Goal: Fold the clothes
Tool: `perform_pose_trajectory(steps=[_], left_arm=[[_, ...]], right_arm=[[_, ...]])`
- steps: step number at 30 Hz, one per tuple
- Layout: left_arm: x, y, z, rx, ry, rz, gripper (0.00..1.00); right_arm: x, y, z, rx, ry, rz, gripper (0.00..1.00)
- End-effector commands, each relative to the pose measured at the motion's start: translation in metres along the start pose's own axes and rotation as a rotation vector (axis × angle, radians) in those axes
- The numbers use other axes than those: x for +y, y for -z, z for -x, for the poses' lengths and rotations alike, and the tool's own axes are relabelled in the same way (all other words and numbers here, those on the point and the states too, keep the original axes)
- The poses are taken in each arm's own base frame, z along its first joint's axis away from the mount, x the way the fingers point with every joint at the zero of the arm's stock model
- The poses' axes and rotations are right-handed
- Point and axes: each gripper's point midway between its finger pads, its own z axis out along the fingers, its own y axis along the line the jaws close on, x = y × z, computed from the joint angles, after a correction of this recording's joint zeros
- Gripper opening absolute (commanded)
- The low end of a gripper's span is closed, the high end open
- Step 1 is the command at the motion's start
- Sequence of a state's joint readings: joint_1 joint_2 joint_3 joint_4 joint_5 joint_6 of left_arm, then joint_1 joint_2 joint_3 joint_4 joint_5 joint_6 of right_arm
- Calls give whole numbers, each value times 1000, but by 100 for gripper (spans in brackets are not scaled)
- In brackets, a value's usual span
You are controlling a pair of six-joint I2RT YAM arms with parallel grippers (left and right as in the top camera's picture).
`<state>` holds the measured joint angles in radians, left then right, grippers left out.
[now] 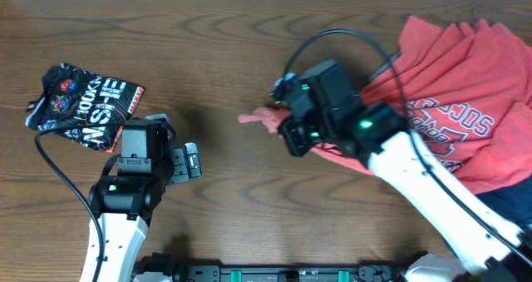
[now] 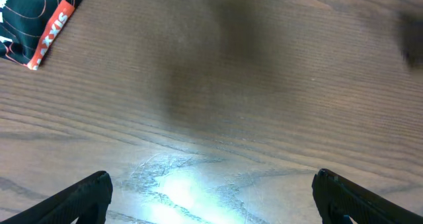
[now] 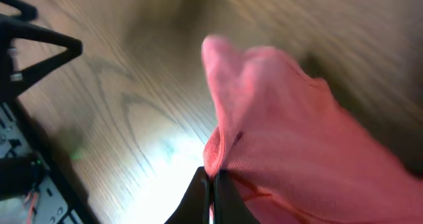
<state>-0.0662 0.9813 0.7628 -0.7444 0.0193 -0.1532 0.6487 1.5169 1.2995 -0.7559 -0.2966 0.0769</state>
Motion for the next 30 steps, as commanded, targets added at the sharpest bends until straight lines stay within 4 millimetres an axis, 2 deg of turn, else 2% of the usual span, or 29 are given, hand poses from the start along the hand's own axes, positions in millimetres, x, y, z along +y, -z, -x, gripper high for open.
perform_pose_trajectory(steps=[1, 6, 9, 13, 14, 15, 16, 17, 21, 22, 25, 30], left_arm=[[0, 3, 6, -15, 7, 0, 98], [0, 3, 7, -17, 7, 0, 98], [0, 3, 7, -17, 7, 0, 98], [-4, 3, 6, -11, 29, -25, 98], [-9, 4, 6, -8, 43, -54, 98], [-16, 4, 6, -4, 56, -93, 98], [-27, 5, 6, 1, 69, -157, 98], [-36, 7, 7, 5, 81, -209, 98], [-66, 11, 12, 17, 150, -384, 98], [-72, 10, 13, 21, 155, -409, 98], [-82, 2, 11, 48, 165, -430, 98], [-114, -18, 3, 108, 89, -470, 98]], right_arm=[[10, -31, -6, 50, 2, 15, 1], [11, -71, -15, 108, -26, 26, 1], [10, -78, -20, 127, -29, 23, 2], [1, -68, -11, 98, -45, 10, 27], [-3, -63, -9, 88, -53, 4, 44], [-7, -56, -6, 78, -64, -3, 69], [-13, -48, -4, 68, -77, -12, 80], [-20, -39, -3, 57, -94, -23, 96], [-65, 2, -4, 19, -226, -154, 99], [-85, 18, -9, 9, -298, -225, 99], [-130, 58, -28, -6, -458, -390, 99], [-169, 109, -60, -8, -620, -504, 99]])
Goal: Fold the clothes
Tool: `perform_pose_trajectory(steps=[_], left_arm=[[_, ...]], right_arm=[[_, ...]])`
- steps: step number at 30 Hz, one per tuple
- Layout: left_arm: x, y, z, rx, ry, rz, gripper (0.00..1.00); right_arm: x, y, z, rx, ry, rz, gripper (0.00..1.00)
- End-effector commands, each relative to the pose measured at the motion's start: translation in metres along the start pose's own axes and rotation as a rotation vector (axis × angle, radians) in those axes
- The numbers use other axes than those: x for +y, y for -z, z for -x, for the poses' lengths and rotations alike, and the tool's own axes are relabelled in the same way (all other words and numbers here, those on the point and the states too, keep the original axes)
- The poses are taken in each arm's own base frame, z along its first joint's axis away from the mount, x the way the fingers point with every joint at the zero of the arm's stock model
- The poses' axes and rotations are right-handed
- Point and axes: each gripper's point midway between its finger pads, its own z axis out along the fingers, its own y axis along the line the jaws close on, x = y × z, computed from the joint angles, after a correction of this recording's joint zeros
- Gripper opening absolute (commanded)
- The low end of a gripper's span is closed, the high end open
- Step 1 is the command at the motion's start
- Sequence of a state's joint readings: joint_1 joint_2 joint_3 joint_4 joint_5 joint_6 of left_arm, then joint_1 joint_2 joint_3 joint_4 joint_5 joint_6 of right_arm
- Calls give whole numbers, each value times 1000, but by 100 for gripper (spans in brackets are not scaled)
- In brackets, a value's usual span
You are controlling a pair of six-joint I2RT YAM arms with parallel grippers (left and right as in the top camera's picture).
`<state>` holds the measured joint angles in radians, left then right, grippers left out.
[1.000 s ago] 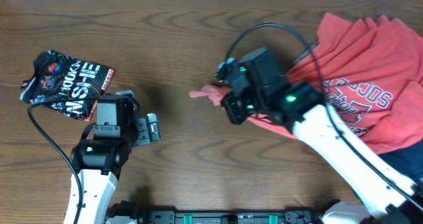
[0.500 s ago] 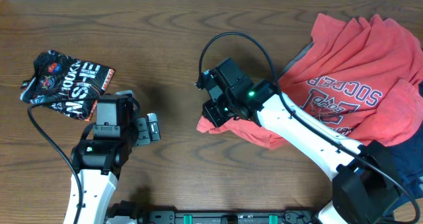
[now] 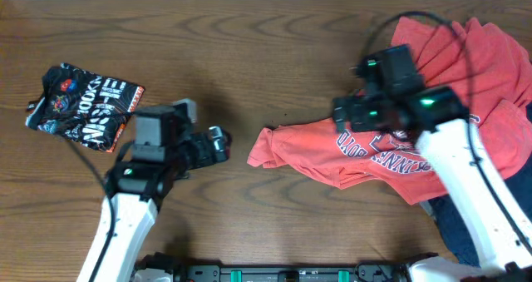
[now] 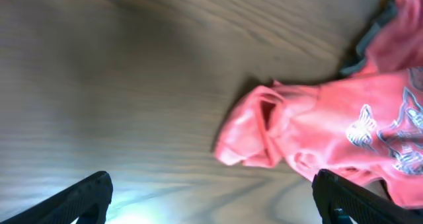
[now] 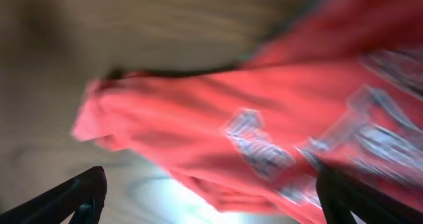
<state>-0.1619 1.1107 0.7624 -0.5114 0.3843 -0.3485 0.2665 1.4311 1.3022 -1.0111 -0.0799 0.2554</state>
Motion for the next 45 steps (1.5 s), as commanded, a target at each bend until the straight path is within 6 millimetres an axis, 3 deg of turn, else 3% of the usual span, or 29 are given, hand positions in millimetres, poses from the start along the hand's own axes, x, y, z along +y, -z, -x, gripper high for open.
perform_pose_trajectory(steps=[1, 7, 10, 17, 19, 21, 22, 23, 26, 28, 31, 33, 34, 35, 38, 41, 45], left_arm=[[-18, -24, -15, 83, -16, -53, 98], [-48, -80, -36, 166, -130, -108, 98], [-54, -107, -49, 205, -163, -118, 98], [-58, -153, -71, 248, -162, -131, 98], [-62, -159, -72, 242, -177, -146, 79], [-68, -160, -69, 223, -189, -164, 38], [-73, -159, -66, 212, -194, -184, 12], [-78, -157, -62, 202, -196, -202, 6], [-95, -143, -37, 134, -212, -252, 6], [-109, -121, -4, 38, -215, -290, 6], [-134, -56, 63, -161, -222, -374, 6], [-134, -6, 105, -303, -248, -353, 6], [-118, 24, 130, -399, -239, -266, 6], [-100, 40, 144, -459, -214, -185, 6], [-39, 63, 168, -554, -105, 26, 6], [-6, 48, 165, -486, -45, 72, 6], [26, 12, 162, -400, -41, 150, 6]], right_arm=[[-43, 21, 3, -36, -129, -95, 99], [-100, 37, -20, 29, -306, -181, 99], [-118, 41, -30, 55, -374, -208, 99], [-141, 48, -40, 74, -449, -238, 99], [-141, 48, -40, 75, -446, -238, 99], [-141, 48, -39, 73, -446, -238, 99], [-142, 48, -39, 73, -446, -238, 99], [-142, 48, -39, 73, -446, -238, 99], [-144, 48, -40, 73, -445, -253, 99], [-146, 49, -40, 72, -444, -266, 99], [-149, 50, -41, 71, -443, -286, 99], [-151, 51, -41, 71, -443, -299, 99], [-151, 51, -42, 73, -442, -299, 99], [-151, 51, -42, 73, -442, -299, 99], [-151, 51, -42, 73, -442, -298, 99], [-151, 51, -42, 75, -442, -298, 99], [-151, 51, -44, 83, -444, -298, 99]])
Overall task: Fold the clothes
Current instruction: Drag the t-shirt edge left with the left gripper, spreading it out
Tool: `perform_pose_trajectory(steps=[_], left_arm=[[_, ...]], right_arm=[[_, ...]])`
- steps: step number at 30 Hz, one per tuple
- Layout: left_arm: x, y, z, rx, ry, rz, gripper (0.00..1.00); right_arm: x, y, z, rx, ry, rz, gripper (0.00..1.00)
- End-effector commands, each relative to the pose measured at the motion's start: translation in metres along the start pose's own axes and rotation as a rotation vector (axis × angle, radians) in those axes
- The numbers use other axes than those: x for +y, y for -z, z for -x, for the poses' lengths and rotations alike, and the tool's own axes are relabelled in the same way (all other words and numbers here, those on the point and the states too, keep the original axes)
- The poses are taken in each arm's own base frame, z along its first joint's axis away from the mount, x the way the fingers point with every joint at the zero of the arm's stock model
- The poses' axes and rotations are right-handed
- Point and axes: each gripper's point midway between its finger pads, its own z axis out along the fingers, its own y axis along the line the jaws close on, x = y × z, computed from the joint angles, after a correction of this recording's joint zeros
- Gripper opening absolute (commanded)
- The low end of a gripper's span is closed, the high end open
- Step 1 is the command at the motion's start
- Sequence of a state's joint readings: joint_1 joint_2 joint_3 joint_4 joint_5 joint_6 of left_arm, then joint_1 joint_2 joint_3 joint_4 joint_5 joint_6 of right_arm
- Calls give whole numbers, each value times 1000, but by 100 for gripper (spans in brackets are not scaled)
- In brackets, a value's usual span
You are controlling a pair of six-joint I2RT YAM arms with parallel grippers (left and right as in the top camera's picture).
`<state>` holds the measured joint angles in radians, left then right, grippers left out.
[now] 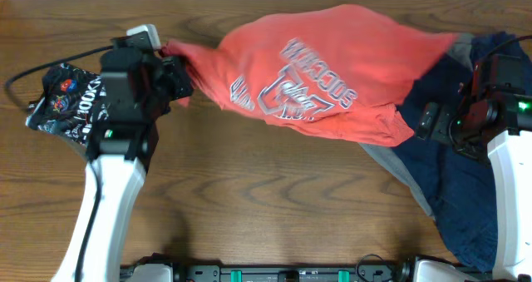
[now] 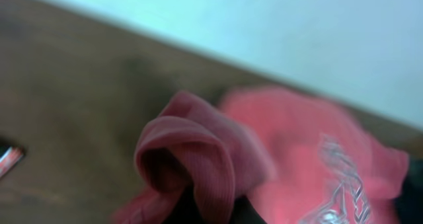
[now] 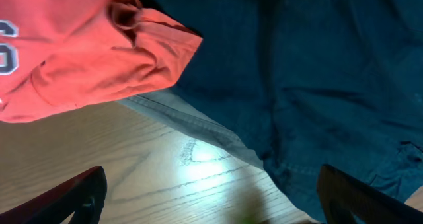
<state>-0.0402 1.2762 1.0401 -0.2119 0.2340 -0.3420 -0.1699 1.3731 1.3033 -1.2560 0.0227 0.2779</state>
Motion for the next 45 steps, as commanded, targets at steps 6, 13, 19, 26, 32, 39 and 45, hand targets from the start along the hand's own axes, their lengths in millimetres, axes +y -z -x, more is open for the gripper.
perform_pose_trajectory(steps=[6, 13, 19, 26, 32, 39, 45], left_arm=[[42, -64, -22, 55, -89, 92, 6], [14, -35, 25, -117, -109, 20, 6], [30, -25, 81, -379, -107, 157, 6], [94, -89, 50, -232, -52, 285, 60], [73, -107, -18, 92, 3, 113, 98], [-26, -90, -124, 503, 136, -157, 98], [-94, -85, -204, 694, 154, -185, 98]], right_arm=[[-6, 6, -2, -1, 14, -18, 99], [-7, 6, -1, -6, 16, -25, 99], [-7, 6, 0, -9, 16, -23, 99], [-7, 6, -1, -5, 18, -23, 99], [-7, 6, -2, -3, 18, -24, 99], [-7, 6, -1, -5, 17, -24, 99], [-7, 6, -1, -5, 17, -24, 99]])
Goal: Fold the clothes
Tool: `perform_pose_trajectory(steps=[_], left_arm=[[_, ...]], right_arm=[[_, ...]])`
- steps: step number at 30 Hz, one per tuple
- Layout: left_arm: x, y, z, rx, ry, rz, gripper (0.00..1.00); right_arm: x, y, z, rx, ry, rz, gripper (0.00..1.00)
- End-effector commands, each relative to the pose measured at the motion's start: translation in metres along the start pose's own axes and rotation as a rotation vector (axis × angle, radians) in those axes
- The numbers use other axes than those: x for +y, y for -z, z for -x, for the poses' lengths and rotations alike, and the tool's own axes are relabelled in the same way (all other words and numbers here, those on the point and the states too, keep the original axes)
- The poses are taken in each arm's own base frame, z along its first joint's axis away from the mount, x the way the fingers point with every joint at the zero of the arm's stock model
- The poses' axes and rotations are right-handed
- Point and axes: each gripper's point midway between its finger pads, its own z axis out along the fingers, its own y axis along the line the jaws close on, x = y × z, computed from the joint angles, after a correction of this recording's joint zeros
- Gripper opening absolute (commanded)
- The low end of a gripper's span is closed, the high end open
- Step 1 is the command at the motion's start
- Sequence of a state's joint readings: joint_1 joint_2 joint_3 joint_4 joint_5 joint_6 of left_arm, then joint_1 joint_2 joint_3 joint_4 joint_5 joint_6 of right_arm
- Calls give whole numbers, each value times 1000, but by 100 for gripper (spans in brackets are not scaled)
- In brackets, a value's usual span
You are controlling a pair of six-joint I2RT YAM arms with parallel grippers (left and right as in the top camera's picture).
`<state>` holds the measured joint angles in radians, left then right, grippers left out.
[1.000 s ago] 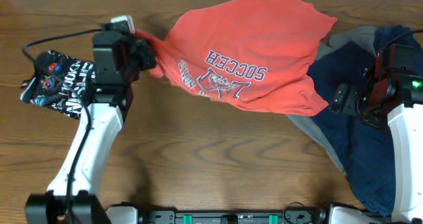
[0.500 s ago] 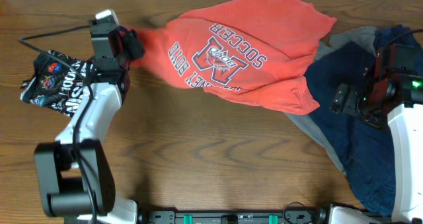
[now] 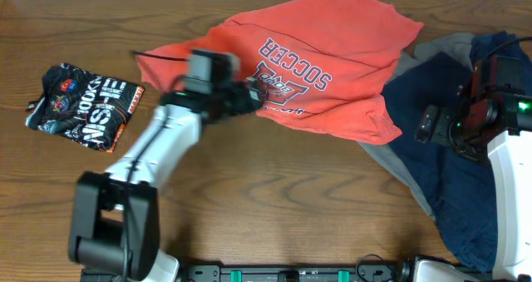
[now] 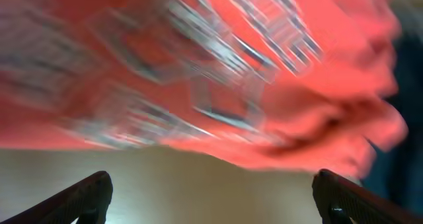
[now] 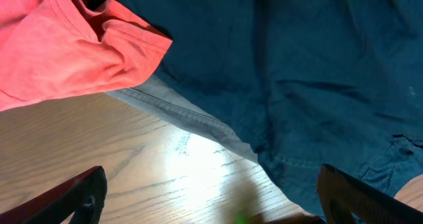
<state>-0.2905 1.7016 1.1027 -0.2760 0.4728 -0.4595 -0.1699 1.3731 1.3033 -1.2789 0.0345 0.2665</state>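
The red T-shirt (image 3: 316, 57) with a white soccer print lies spread across the back of the table, print side up. My left gripper (image 3: 253, 95) is open at the shirt's front edge. In the left wrist view its gripper (image 4: 211, 201) holds nothing, and the blurred red T-shirt (image 4: 218, 72) fills the upper frame. My right gripper (image 3: 426, 126) is open at the right, over bare wood beside the shirt's hem. In the right wrist view that gripper (image 5: 211, 201) is empty, with the red hem (image 5: 59, 52) at the upper left.
A dark blue garment (image 3: 440, 174) covers the right side of the table, showing as denim (image 5: 297, 65) in the right wrist view. A grey garment (image 3: 432, 49) lies partly under it and the shirt. A folded black printed garment (image 3: 83, 106) sits at the far left.
My left gripper was shut on the shirt's edge at the back left; now it is open and further right, at the shirt's front edge. The shirt lies flatter. The right arm has hardly moved.
First my right gripper was shut on a corner of the red shirt at mid-table, the left one open. Then the right was open and the shirt lay bunched. Later the left held the shirt at the back left. Now both are open and the shirt is spread.
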Motion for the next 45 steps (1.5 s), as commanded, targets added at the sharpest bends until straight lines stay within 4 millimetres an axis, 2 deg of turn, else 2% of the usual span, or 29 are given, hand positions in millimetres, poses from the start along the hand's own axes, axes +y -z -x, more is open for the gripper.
perform_pose_trajectory(steps=[1, 6, 9, 17, 23, 25, 27, 29, 32, 33, 34, 36, 38, 40, 42, 44, 45], left_arm=[[-33, -30, -38, 104, 84, -31, 98], [-66, -72, -72, 123, 88, -32, 98], [-75, -92, -90, 123, 134, -11, 98], [-99, -131, -101, 40, 212, -61, 100], [-103, -154, -113, 23, 292, -80, 85], [-104, -159, -113, 20, 308, -92, 76], [-101, -160, -107, -13, 308, -84, 62], [-95, -160, -98, -64, 313, -60, 40], [-88, -159, -88, -93, 325, -49, 25], [-85, -159, -85, -98, 332, -47, 18], [-83, -158, -82, -102, 337, -44, 7], [-80, -157, -78, -96, 345, -46, 6], [-85, -154, -80, -49, 321, -81, 6], [-92, -148, -87, 26, 268, -118, 6], [-90, -136, -100, 122, 224, -115, 6], [-70, -117, -115, 219, 210, -31, 5], [-53, -103, -122, 262, 202, 44, 6]], right_arm=[[-3, 6, 3, -23, 5, -6, 99], [-3, 6, 2, -20, 6, -7, 99], [-4, 6, 1, -15, 6, -9, 99], [-4, 5, 0, -11, 6, -9, 99], [-4, 5, -1, -5, 14, -11, 99], [-4, 5, -1, -5, 14, -11, 99], [-5, 5, -1, -6, 26, -11, 99], [-4, 5, -1, -6, 30, -11, 99], [-4, 5, -1, -6, 32, -11, 99], [-5, 5, -1, -6, 32, -12, 99], [-4, 5, -1, -6, 33, -11, 99], [-5, 5, -1, -6, 33, -12, 99], [-5, 6, 0, -10, 36, -15, 99], [-7, 5, 2, -20, 35, -25, 99], [-8, 6, 5, -33, 35, -34, 99], [-9, 5, 9, -46, 33, -42, 99], [-10, 5, 10, -50, 31, -44, 99]])
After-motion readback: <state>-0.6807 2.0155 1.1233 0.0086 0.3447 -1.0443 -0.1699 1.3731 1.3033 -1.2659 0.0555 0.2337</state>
